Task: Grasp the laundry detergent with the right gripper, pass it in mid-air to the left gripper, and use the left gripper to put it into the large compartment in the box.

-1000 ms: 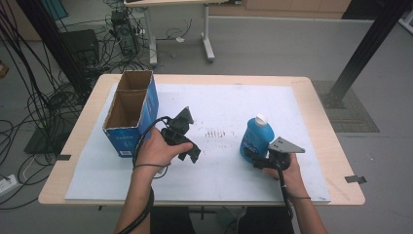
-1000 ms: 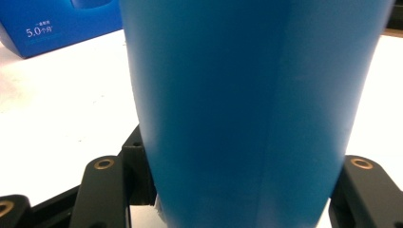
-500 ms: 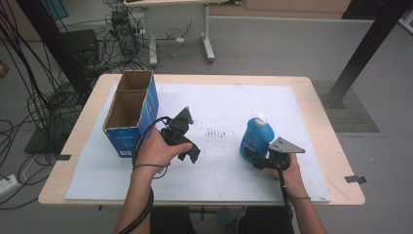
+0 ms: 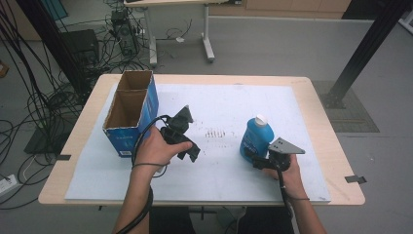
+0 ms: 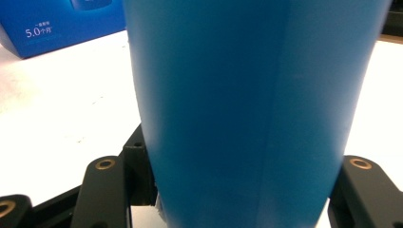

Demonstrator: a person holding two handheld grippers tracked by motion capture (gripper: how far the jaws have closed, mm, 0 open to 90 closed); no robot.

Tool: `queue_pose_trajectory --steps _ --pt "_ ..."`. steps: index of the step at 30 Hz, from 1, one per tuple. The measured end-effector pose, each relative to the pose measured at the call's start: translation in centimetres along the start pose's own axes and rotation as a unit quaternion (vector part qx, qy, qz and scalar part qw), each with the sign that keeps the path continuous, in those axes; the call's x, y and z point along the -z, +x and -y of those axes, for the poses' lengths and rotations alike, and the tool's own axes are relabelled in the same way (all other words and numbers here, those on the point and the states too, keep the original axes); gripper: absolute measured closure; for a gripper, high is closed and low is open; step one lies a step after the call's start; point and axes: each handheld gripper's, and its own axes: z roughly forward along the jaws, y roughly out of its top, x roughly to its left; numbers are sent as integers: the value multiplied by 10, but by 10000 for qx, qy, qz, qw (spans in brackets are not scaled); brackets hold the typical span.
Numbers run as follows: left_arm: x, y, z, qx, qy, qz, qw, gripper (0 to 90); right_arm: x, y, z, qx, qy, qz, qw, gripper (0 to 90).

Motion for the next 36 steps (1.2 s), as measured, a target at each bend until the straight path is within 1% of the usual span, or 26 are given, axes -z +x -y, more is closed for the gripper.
queue_pose_trajectory --steps 4,5,7,10,14,17,20,28,34,36 --pt "2 0 0 -19 -13 11 10000 91 0 0 -3 0 2 -10 10000 396" --pt "2 1 0 -51 10 3 10000 91 1 0 -4 -16 -9 -25 10000 396" --pt "2 0 -1 -22 -11 10 10000 91 2 0 -8 8 -15 -33 10000 396" --pt "4 0 -1 -54 -20 -3 10000 91 3 0 -14 -5 -34 -48 10000 396" --pt "8 -1 -2 -85 -35 -14 10000 91 5 -1 -23 38 -19 25 10000 397" --pt "10 0 -1 -100 -33 -37 9999 91 6 -2 -27 -61 -6 13 10000 397" --pt "13 -1 -1 -115 -48 -51 9999 91 7 -3 -32 -38 -25 -11 10000 397" --pt "23 -3 0 -212 -41 -112 9997 91 13 -3 -53 -29 -90 -104 9999 398" --pt "32 -4 0 -310 -8 -158 9994 91 17 -7 -70 -59 -68 -151 9998 398" --pt "34 -5 1 -357 24 -209 9991 91 18 -8 -74 -107 -68 -185 9997 398"
